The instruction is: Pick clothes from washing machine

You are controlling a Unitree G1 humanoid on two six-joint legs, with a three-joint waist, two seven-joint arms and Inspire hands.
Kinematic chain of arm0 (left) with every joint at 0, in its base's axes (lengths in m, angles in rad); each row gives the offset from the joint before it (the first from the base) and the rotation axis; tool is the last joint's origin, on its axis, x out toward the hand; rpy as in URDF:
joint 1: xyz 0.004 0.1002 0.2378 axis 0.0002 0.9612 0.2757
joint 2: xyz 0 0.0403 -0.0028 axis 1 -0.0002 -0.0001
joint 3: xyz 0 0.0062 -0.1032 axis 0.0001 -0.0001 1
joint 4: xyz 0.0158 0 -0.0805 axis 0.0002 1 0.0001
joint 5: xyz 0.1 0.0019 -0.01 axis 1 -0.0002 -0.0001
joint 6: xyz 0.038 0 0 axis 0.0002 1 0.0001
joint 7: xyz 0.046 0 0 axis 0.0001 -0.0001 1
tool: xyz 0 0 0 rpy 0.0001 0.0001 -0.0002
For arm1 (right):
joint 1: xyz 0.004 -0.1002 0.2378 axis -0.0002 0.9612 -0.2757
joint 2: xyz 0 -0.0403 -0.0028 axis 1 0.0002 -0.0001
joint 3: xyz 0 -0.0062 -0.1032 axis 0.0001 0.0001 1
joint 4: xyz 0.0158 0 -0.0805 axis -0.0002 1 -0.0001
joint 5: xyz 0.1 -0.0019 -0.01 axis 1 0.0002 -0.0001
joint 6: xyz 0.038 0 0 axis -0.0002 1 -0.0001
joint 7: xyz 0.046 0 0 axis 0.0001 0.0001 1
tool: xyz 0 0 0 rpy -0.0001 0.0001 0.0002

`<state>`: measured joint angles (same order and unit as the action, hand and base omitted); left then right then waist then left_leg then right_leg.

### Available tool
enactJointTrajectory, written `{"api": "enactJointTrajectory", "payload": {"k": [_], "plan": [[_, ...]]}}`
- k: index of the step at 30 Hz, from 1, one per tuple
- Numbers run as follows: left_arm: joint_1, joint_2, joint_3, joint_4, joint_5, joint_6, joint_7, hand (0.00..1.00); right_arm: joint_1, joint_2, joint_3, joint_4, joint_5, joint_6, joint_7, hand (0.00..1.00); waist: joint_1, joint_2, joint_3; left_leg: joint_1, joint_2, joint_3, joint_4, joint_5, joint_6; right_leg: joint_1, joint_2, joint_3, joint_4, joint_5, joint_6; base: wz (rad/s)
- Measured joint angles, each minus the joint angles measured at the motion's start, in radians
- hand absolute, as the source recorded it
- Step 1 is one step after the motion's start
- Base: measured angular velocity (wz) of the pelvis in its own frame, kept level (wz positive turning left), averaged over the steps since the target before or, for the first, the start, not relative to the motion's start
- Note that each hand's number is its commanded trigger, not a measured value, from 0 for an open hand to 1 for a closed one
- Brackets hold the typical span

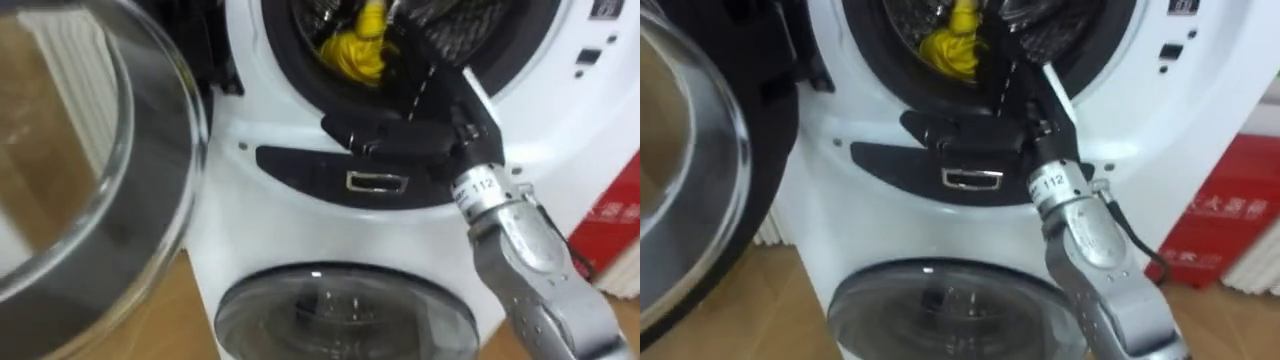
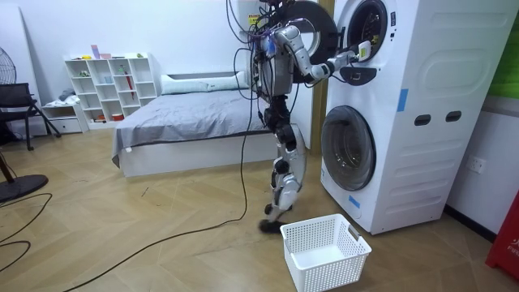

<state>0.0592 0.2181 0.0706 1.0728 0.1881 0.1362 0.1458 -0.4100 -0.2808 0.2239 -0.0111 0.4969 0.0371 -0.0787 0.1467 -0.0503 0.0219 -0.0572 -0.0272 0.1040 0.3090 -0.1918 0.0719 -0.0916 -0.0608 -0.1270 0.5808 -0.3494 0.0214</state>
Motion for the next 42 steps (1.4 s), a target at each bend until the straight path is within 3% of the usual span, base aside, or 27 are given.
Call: {"api": "enactJointTrajectory", "payload": {"k": [1,2,3,4,8,18,20,26,36,39,42], "plan": [[0.005,0.0,-0.002,-0.001,0.0,-0.001,0.0,0.0,0.0,0.0,0.0,0.011,0.0,0.009,0.003,0.0,0.0,0.002,0.0007,0.017,-0.003,0.0,-0.009,0.001,0.0,-0.012,0.002,0.012,-0.118,0.032,-0.008,0.2],[0.018,-0.001,-0.006,-0.003,-0.001,0.003,0.002,0.0,0.004,0.0,0.001,0.018,0.0,0.015,0.01,0.0,-0.009,0.001,-0.0014,0.031,-0.008,-0.005,-0.01,0.0,-0.002,-0.013,0.005,0.036,-0.177,0.14,-0.014,0.24],[0.024,-0.003,-0.008,-0.002,-0.001,0.004,0.002,0.0,0.007,-0.001,0.001,0.018,0.002,0.022,0.011,0.0,-0.01,0.003,-0.0087,0.036,-0.009,-0.011,-0.013,-0.001,-0.003,-0.011,0.009,0.039,-0.189,0.148,-0.027,0.15],[0.047,-0.005,-0.016,0.001,-0.001,0.009,0.002,0.0,0.009,-0.001,0.004,0.017,0.008,0.032,0.018,0.0,-0.007,0.005,-0.0236,0.044,-0.003,-0.017,-0.028,0.003,-0.011,0.005,0.02,0.036,-0.225,0.162,-0.036,0.04],[0.084,-0.004,-0.015,0.007,0.001,0.018,-0.002,0.0,0.009,0.0,0.004,0.014,0.035,0.032,0.029,0.0,-0.007,0.006,-0.024,0.051,0.017,-0.029,-0.057,0.019,-0.027,0.042,0.044,0.015,-0.314,0.213,-0.048,0.03],[0.131,-0.028,0.0,-0.002,0.012,0.018,-0.008,0.0,0.009,0.0,0.001,-0.001,0.036,0.052,0.011,0.0,-0.005,-0.01,-0.0234,0.043,0.024,-0.052,-0.071,0.031,-0.048,0.065,0.062,-0.001,-0.365,0.236,-0.063,0.05],[0.14,-0.033,0.006,-0.02,0.013,0.018,-0.007,0.0,0.009,0.0,0.0,-0.014,0.035,0.055,0.003,0.0,-0.028,-0.014,-0.0257,0.025,0.023,-0.066,-0.068,0.034,-0.05,0.062,0.063,-0.014,-0.377,0.243,-0.063,0.16],[0.14,-0.033,0.006,-0.023,0.007,0.021,-0.006,0.0,0.009,-0.005,-0.003,-0.046,0.036,0.097,-0.011,0.0,-0.059,-0.012,-0.0246,0.022,0.016,-0.095,-0.069,0.042,-0.045,0.071,0.056,-0.039,-0.381,0.241,-0.063,0.16],[0.17,-0.04,0.026,-0.023,0.012,0.023,-0.006,0.0,0.005,-0.007,-0.018,-0.06,0.036,0.14,-0.011,0.0,-0.063,-0.013,-0.0248,0.033,0.014,-0.095,-0.073,0.039,-0.047,0.081,0.051,-0.041,-0.381,0.238,-0.058,0.0],[0.177,-0.049,0.051,-0.029,0.014,0.024,-0.005,0.0,0.004,-0.029,-0.031,-0.097,0.035,0.15,-0.023,0.0,-0.06,-0.013,-0.0252,0.032,0.014,-0.096,-0.074,0.039,-0.046,0.079,0.05,-0.041,-0.379,0.236,-0.056,0.0],[0.182,-0.048,0.047,-0.032,0.021,0.026,0.0,0.0,-0.044,-0.048,-0.101,-0.151,0.035,0.143,-0.083,0.0,-0.054,-0.013,-0.0253,0.034,0.014,-0.096,-0.079,0.041,-0.041,0.079,0.049,-0.041,-0.379,0.234,-0.055,0.0]]}}
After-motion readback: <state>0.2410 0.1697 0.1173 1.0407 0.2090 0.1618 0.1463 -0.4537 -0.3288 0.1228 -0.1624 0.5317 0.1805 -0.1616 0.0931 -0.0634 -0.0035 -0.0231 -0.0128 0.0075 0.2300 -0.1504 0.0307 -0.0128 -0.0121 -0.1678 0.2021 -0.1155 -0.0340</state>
